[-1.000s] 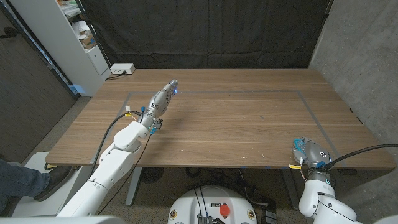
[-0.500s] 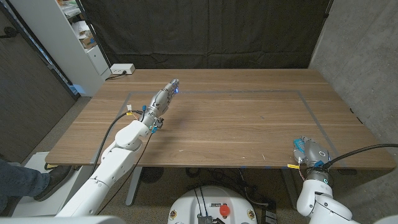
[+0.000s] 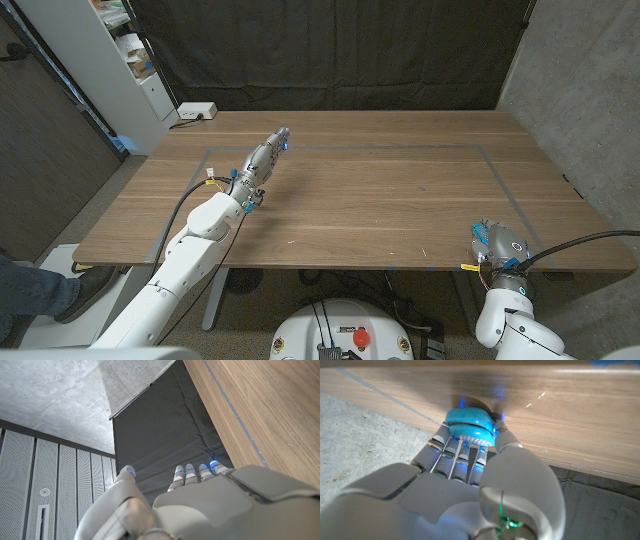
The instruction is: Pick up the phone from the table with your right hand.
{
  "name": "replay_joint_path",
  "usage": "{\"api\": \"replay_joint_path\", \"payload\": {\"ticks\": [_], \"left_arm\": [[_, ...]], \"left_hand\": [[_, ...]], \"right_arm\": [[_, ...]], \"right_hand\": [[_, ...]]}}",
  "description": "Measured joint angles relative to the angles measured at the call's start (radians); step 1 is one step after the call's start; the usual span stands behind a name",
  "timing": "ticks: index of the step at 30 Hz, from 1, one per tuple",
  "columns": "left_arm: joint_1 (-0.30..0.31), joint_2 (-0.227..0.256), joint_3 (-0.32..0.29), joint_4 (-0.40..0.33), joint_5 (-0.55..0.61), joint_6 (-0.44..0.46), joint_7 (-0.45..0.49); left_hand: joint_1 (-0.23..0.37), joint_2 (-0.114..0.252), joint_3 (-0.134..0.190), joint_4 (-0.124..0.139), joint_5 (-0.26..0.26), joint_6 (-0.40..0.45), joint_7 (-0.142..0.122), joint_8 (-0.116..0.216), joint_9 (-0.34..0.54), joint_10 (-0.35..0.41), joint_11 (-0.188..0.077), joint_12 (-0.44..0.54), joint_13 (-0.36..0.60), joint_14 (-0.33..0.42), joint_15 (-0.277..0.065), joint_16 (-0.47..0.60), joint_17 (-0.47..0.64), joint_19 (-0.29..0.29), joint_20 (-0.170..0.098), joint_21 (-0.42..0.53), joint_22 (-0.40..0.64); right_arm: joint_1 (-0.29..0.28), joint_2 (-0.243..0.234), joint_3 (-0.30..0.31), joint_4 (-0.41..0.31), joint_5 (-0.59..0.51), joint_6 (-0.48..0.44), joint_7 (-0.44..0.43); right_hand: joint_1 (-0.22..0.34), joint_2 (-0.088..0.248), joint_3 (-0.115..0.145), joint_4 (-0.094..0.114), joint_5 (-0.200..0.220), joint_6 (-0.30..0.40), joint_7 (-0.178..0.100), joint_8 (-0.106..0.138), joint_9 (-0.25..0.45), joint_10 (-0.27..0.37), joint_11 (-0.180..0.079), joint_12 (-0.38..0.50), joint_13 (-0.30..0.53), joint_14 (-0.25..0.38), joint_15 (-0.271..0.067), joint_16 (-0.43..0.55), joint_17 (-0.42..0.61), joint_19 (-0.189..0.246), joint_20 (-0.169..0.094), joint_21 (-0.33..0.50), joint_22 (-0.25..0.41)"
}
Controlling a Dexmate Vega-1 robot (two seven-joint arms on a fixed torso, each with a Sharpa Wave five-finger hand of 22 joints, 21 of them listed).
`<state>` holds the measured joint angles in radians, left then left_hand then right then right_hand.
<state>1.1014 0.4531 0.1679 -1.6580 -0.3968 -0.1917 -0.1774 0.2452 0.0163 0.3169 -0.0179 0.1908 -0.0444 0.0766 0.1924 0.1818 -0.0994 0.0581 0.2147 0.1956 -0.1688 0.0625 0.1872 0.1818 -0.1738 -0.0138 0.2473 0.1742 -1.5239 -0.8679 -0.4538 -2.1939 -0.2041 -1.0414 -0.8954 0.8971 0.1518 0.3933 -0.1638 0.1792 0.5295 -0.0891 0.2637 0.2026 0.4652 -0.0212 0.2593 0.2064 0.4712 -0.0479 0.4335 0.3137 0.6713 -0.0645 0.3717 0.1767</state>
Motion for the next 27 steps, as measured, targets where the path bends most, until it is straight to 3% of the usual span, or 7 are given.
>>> {"api": "replay_joint_path", "payload": {"ticks": [27], "left_arm": [[0.01,-0.001,-0.005,-0.001,-0.008,-0.008,-0.008]], "left_hand": [[0.0,0.0,0.0,0.0,0.0,0.0,0.0,0.0,0.0,0.0,0.0,0.0,0.0,0.0,0.0,0.0,0.0,0.0,0.0,-0.004,0.0]], "right_arm": [[-0.033,-0.032,0.036,-0.038,-0.067,0.089,-0.004]], "right_hand": [[0.007,0.0,0.0,0.0,-0.003,0.007,0.0,-0.003,0.0,0.003,-0.001,0.0,0.001,0.001,0.001,0.0,0.0,0.005,-0.002,0.0,0.0]]}}
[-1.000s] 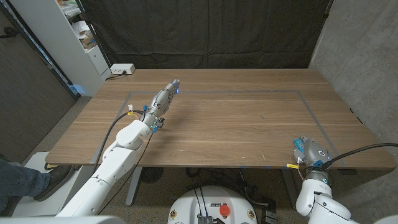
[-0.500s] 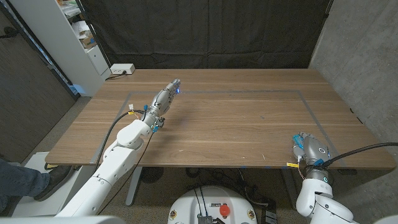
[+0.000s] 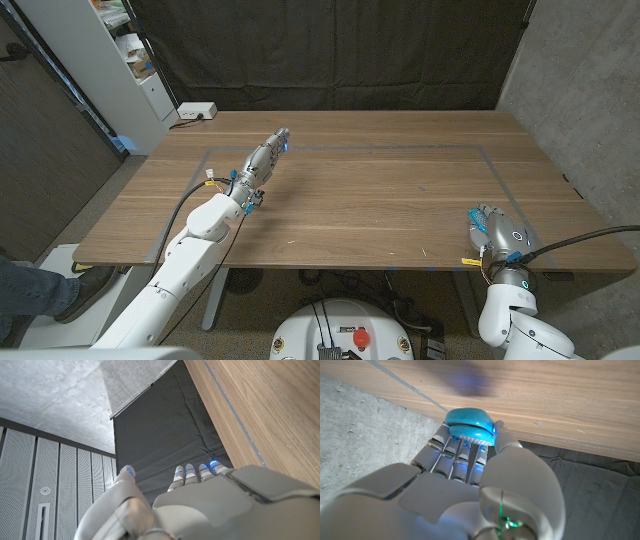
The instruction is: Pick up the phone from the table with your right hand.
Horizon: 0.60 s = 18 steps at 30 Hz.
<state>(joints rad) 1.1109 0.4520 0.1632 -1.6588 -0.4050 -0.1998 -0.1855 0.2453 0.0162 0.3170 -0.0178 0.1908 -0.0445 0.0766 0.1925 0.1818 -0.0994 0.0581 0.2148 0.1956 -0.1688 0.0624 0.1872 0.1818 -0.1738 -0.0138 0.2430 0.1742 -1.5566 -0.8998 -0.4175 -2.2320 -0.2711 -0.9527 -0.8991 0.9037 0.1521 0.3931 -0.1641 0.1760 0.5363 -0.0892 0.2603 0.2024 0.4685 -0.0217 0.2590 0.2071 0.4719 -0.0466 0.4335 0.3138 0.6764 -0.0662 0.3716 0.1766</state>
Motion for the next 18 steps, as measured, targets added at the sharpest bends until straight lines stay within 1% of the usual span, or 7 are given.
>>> {"api": "replay_joint_path", "payload": {"ticks": [8,12,14,18], "left_arm": [[0.006,0.002,-0.001,-0.006,-0.001,-0.002,0.0],[0.008,0.003,-0.001,-0.008,-0.001,-0.002,0.0],[0.009,0.003,-0.001,-0.009,-0.001,-0.002,0.0],[0.01,0.003,-0.001,-0.01,-0.001,-0.002,0.001]], "left_hand": [[0.0,0.0,0.0,0.0,0.0,0.0,0.0,0.0,0.0,-0.004,0.004,0.0,0.0,0.0,0.0,0.0,0.0,0.0,0.0,0.0,0.0],[0.0,0.0,0.0,0.0,0.0,0.0,0.0,0.0,0.0,-0.004,0.004,0.0,0.0,0.0,0.0,0.0,0.0,0.0,0.0,0.0,0.0],[0.0,0.0,0.0,0.0,0.0,0.0,0.0,0.0,0.0,-0.004,0.004,0.0,0.0,0.0,0.0,0.0,0.0,0.0,0.0,0.0,0.0],[0.0,0.0,0.0,0.0,0.0,0.0,0.0,0.0,0.0,-0.004,0.004,0.0,0.0,0.0,0.0,0.0,0.0,0.0,0.0,0.0,0.0]], "right_arm": [[-0.01,-0.014,0.016,-0.008,-0.016,0.036,0.013],[-0.015,-0.021,0.025,-0.009,-0.022,0.057,0.018],[-0.019,-0.025,0.032,-0.011,-0.026,0.069,0.022],[-0.028,-0.03,0.048,-0.012,-0.033,0.097,0.026]], "right_hand": [[0.003,-0.002,0.0,0.0,-0.001,0.0,0.0,0.001,0.0,0.0,0.0,-0.004,0.0,0.0,0.0,0.0,0.004,0.0,0.0,0.0,0.0],[0.006,0.001,0.0,0.0,0.002,0.0,0.0,0.003,-0.001,0.0,0.0,-0.004,-0.001,0.01,-0.001,0.0,0.004,0.0,0.0,0.0,0.0],[0.006,0.001,-0.004,0.005,0.002,0.0,0.0,0.003,-0.001,0.0,0.0,-0.004,-0.001,0.011,0.0,0.0,0.004,0.0,0.0,0.0,0.0],[0.008,-0.002,-0.004,0.005,0.002,0.009,-0.002,0.003,-0.001,0.003,-0.004,-0.004,0.004,0.011,0.0,0.0,0.004,0.0,0.0,0.0,0.0]]}}
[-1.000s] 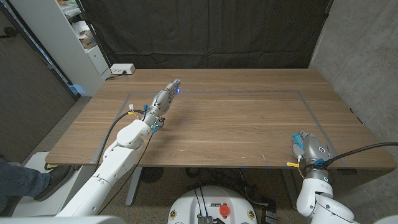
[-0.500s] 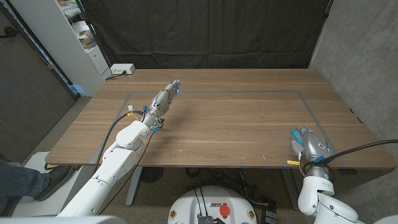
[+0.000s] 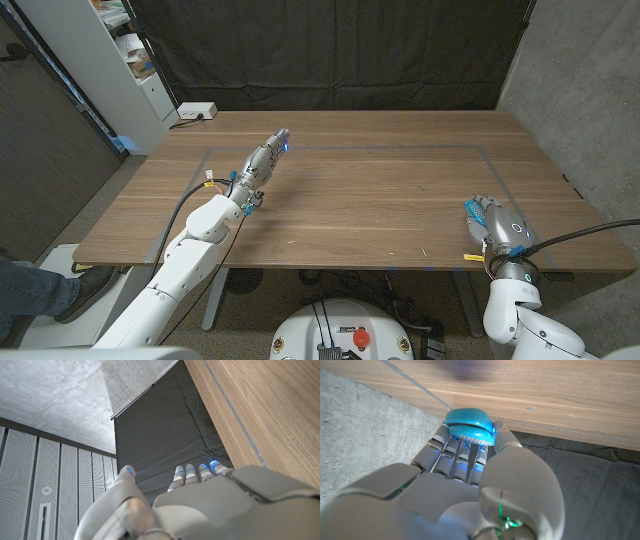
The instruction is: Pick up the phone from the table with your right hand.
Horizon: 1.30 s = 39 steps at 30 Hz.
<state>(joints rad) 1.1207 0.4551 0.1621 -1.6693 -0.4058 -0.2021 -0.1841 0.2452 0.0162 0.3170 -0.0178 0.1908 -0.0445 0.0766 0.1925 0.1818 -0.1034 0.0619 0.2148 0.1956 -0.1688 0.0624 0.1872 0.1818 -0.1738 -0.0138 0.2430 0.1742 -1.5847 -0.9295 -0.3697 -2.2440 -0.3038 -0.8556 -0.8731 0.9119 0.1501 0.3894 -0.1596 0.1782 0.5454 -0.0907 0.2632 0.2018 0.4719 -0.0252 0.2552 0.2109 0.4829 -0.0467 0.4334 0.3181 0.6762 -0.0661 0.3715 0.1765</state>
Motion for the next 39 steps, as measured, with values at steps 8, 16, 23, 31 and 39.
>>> {"api": "replay_joint_path", "payload": {"ticks": [8,16,23,31,39], "left_arm": [[0.0,0.0,0.003,-0.001,0.001,0.0,0.002],[-0.005,-0.002,0.007,0.0,0.002,0.0,0.003],[-0.008,-0.004,0.007,0.006,0.003,0.0,0.005],[-0.011,-0.007,0.008,0.013,0.004,0.0,0.007],[-0.015,-0.01,0.008,0.02,0.005,0.0,0.007]], "left_hand": [[0.0,0.0,0.0,0.0,0.0,0.0,0.0,0.0,0.0,0.0,0.0,0.0,0.0,0.0,0.0,0.0,0.0,0.0,0.0,0.0,0.0],[-0.004,0.004,-0.003,-0.003,0.0,0.0,0.0,0.0,0.0,0.0,0.0,0.0,0.0,0.0,0.0,0.0,0.0,0.0,0.0,-0.007,0.005],[-0.004,0.004,-0.003,-0.003,0.0,0.0,0.0,0.0,0.0,0.0,0.0,0.0,0.0,0.0,0.0,0.0,0.0,0.0,0.0,-0.007,0.005],[-0.004,0.004,-0.003,-0.003,0.0,0.0,0.0,0.0,0.0,0.0,0.0,0.0,0.0,0.0,0.0,0.0,0.0,0.0,0.0,-0.007,0.005],[-0.004,0.004,-0.003,-0.003,0.0,0.0,0.0,0.0,0.0,0.0,0.0,0.0,0.0,0.0,0.0,0.0,0.0,0.0,0.0,-0.007,0.005]], "right_arm": [[-0.018,-0.001,0.032,-0.001,-0.006,0.057,0.006],[-0.039,0.011,0.079,0.0,0.003,0.153,0.011],[-0.046,0.02,0.105,0.005,0.007,0.223,0.027],[-0.046,0.032,0.129,0.018,0.007,0.299,0.05],[-0.043,0.053,0.162,0.038,0.007,0.368,0.065]], "right_hand": [[0.0,0.0,0.0,0.0,0.0,0.0,0.0,0.0,0.0,0.0,0.0,0.0,0.001,0.0,0.0,0.0,0.0,0.005,0.006,0.0,0.0],[-0.001,0.001,-0.004,0.004,0.0,0.0,0.0,-0.001,0.0,0.0,0.0,-0.004,0.001,0.0,0.0,0.0,0.0,0.005,0.005,0.0,0.0],[-0.004,0.003,-0.004,0.004,-0.001,0.0,0.0,-0.004,0.001,0.0,0.0,-0.006,0.001,0.0,0.0,0.0,0.0,0.005,0.005,0.0,0.0],[-0.006,0.006,-0.006,0.006,-0.002,0.0,0.0,-0.007,0.001,0.005,0.005,-0.008,0.0,0.0,0.0,0.0,0.005,0.005,0.005,-0.006,0.0],[-0.006,0.006,-0.006,0.006,-0.002,0.0,0.0,-0.009,0.006,0.005,0.005,-0.008,0.001,0.0,0.0,0.0,0.005,0.005,0.005,-0.006,0.0]]}}
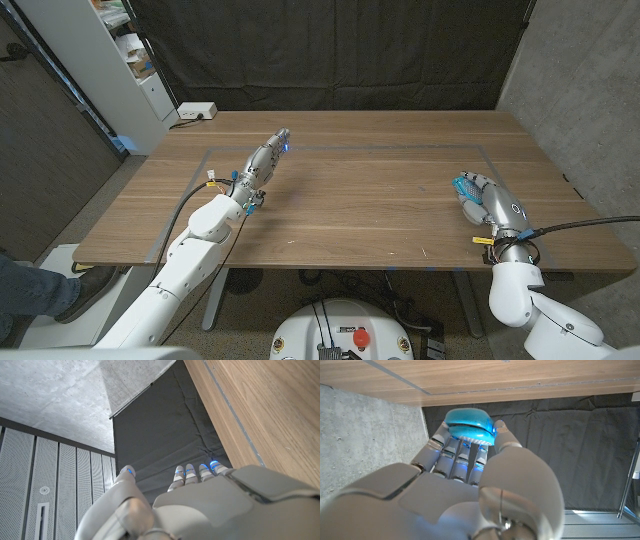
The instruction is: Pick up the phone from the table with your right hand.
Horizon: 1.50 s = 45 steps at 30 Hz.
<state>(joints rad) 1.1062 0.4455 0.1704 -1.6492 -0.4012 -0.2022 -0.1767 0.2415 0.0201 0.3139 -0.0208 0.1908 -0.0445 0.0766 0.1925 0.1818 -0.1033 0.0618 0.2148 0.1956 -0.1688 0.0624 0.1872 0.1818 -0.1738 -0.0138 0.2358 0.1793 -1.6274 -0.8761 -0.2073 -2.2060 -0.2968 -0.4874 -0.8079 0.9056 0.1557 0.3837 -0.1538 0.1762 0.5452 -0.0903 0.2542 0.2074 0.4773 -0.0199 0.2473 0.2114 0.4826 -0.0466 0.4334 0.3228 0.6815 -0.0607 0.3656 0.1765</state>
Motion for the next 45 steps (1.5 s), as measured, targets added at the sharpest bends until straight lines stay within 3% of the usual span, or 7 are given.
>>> {"api": "replay_joint_path", "payload": {"ticks": [45], "left_arm": [[-0.056,-0.015,-0.003,0.061,-0.013,-0.008,-0.046]], "left_hand": [[0.001,0.009,-0.004,-0.01,0.0,0.0,0.0,0.0,0.0,0.0,0.0,0.0,0.0,0.0,0.0,0.0,0.0,0.0,-0.008,-0.007,0.0]], "right_arm": [[-0.001,0.117,0.122,-0.003,-0.037,0.237,0.068]], "right_hand": [[-0.001,-0.005,-0.004,0.004,0.002,0.005,0.005,-0.002,-0.001,0.004,0.004,-0.004,0.0,0.0,0.0,-0.009,0.0,0.0,0.0,-0.008,0.0]]}}
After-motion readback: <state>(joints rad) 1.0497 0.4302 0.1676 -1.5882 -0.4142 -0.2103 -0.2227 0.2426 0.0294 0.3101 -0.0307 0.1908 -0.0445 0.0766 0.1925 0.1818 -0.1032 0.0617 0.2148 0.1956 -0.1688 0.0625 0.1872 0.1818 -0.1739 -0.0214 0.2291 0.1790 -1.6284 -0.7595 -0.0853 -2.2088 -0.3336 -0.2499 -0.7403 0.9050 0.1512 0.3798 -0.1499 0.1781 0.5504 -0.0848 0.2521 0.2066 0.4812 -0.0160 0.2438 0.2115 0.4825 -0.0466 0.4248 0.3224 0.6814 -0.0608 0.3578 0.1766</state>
